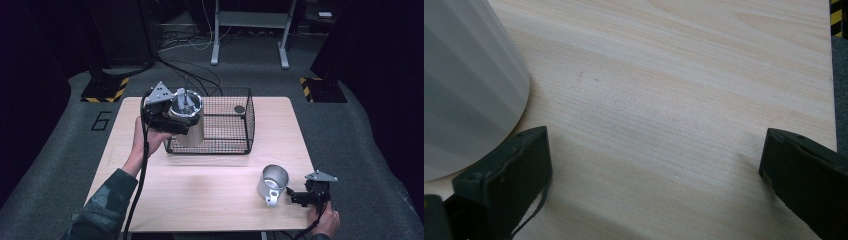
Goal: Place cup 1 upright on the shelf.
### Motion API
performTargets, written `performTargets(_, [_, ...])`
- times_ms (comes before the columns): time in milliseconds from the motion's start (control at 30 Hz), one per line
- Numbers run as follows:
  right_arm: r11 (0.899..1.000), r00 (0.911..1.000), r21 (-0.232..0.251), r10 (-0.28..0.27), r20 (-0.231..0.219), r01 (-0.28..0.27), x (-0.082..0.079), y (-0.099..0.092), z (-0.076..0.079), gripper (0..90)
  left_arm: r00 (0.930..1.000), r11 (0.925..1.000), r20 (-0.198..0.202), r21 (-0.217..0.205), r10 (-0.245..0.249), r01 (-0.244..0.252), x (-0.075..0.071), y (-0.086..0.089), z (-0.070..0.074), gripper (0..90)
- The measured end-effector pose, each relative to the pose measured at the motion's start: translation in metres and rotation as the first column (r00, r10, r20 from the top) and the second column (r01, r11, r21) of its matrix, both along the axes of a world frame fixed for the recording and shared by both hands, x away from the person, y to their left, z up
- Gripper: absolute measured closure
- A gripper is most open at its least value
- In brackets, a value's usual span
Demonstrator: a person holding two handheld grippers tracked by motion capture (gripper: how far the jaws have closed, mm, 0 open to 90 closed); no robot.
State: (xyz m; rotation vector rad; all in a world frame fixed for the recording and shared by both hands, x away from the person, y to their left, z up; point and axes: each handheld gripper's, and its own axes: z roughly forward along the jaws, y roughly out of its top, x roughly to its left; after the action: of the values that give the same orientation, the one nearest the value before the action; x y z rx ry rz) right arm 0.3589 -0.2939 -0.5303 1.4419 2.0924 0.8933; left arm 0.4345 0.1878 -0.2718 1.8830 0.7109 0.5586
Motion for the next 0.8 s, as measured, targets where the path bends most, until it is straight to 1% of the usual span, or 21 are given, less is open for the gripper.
performTargets(100, [1.0,1.0,0.0,0.0,0.0,0.0,0.0,0.0,0.0,0.0,0.9999,0.9999,-0.013,-0.009,0.01,-0.01,0.004,0.0,0.0,3.8])
performTargets(167, [1.0,1.0,0.001,0.0,0.0,0.0,0.0,0.0,0.0,0.0,0.9998,0.9998,-0.009,-0.004,0.017,-0.017,0.007,0.0,0.0,3.8])
performTargets(200, [1.0,1.0,0.001,0.0,0.0,0.0,0.0,0.0,0.0,0.0,0.9998,0.9999,-0.014,-0.001,0.016,-0.016,0.009,0.0,0.0,3.8])
performTargets(233, [1.0,1.0,0.001,0.0,0.0,0.0,0.0,0.0,0.0,0.0,0.9997,0.9998,-0.009,-0.002,0.022,-0.022,0.011,-0.001,0.0,3.8])
performTargets(333, [1.0,1.0,0.001,0.0,0.0,0.0,0.0,0.0,0.0,0.0,0.9995,0.9995,-0.011,-0.005,0.031,-0.031,0.016,0.0,0.0,3.8])
performTargets(467, [1.0,1.0,0.003,0.0,-0.003,0.0,0.0,0.001,0.0,0.0,0.9989,0.999,-0.014,0.01,0.044,-0.044,0.024,-0.003,-0.002,3.8])
performTargets(500, [1.0,1.0,0.003,0.0,-0.003,0.0,0.0,0.001,0.0,0.0,0.9989,0.999,-0.014,0.01,0.044,-0.044,0.024,-0.003,-0.002,3.8])
performTargets(533, [1.0,1.0,0.001,0.003,-0.007,-0.003,0.0,0.001,0.0,0.0,0.999,0.9989,-0.007,0.014,0.044,-0.044,0.026,-0.003,-0.002,3.8])
performTargets(600, [1.0,1.0,0.001,0.002,-0.006,-0.002,0.0,0.001,0.0,0.0,0.9988,0.9988,-0.01,0.014,0.048,-0.048,0.028,-0.004,-0.002,3.8])
performTargets(800, [1.0,1.0,0.002,0.005,-0.007,-0.005,0.0,0.0,0.0,0.0,0.9983,0.9977,0.0,0.034,0.058,-0.058,0.036,-0.007,-0.003,3.8])
